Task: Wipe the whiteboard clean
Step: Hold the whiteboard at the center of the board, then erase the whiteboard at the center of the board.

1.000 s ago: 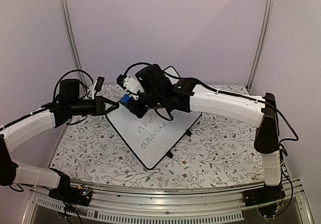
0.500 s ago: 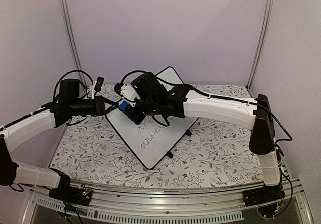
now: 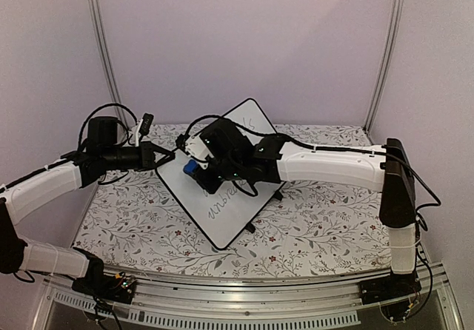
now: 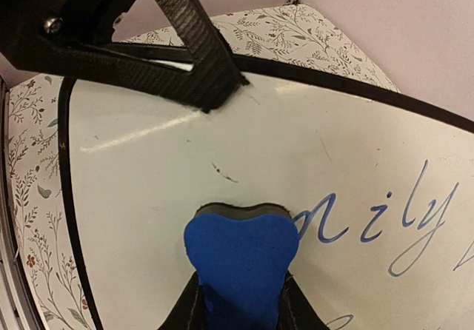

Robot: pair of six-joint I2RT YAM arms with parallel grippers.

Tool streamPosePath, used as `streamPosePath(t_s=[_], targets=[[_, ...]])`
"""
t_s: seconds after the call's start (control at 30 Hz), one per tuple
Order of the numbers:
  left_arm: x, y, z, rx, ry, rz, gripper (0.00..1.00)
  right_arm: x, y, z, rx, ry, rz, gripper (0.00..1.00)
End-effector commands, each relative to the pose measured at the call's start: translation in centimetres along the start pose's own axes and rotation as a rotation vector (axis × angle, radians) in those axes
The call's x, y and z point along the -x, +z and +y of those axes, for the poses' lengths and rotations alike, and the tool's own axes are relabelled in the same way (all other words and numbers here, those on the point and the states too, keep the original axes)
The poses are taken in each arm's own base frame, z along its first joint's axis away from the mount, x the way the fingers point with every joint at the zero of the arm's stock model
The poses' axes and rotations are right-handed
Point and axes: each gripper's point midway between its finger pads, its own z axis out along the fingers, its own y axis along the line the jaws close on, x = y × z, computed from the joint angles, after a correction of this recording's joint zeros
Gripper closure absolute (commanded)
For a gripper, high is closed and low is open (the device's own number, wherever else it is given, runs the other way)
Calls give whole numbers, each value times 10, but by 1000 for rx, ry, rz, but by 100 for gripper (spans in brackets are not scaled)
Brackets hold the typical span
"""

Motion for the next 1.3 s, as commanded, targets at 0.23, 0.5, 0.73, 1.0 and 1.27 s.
streamPosePath(t_s=[0.23, 0.5, 0.73, 1.0, 1.27], targets=[[8, -1, -15, -47, 91, -18, 100, -17, -3, -18, -22, 34, 46, 86], [7, -1, -15, -47, 91, -18, 100, 9, -1, -31, -23, 51, -10, 86], [8, -2, -16, -47, 91, -19, 100, 23, 5, -34, -21, 38, -34, 85], [8, -2, -15, -43, 92, -22, 100, -19, 11, -16, 62, 56, 62, 85], [9, -3, -17, -44, 97, -25, 100, -56, -3, -15, 54, 82, 119, 85]])
